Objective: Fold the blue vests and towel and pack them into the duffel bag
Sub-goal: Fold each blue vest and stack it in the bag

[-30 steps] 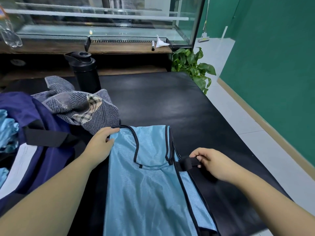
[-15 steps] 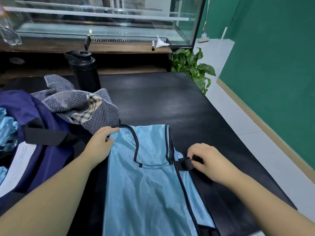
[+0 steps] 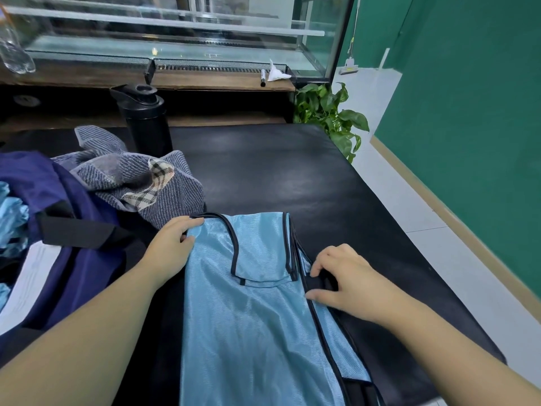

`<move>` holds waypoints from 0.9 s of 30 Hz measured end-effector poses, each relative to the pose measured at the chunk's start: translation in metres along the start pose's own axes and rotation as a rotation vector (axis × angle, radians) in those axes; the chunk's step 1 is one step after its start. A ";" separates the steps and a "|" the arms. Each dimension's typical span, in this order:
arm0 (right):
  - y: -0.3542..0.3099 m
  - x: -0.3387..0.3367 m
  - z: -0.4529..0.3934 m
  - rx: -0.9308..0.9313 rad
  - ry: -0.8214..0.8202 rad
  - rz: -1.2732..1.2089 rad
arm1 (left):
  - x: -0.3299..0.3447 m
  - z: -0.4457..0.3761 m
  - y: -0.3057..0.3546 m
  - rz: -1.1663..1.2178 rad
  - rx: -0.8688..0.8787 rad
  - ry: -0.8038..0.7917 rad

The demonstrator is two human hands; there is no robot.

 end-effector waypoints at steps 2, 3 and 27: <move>0.007 0.001 -0.002 0.016 0.004 0.103 | 0.000 0.000 0.000 0.004 0.001 -0.001; 0.010 0.002 -0.002 0.023 -0.014 0.139 | 0.000 0.000 -0.001 0.007 -0.001 -0.001; 0.005 -0.022 -0.023 0.219 0.027 0.262 | -0.002 0.000 -0.002 0.039 -0.008 0.016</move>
Point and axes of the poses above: each hand's wrist, its own z-axis away from the middle knuckle, its own x-axis out of the palm, y = z × x, the point moved 8 cm from there along -z, towards the middle knuckle, and after that the axes turned 1 degree about x, right-handed, at the moved point
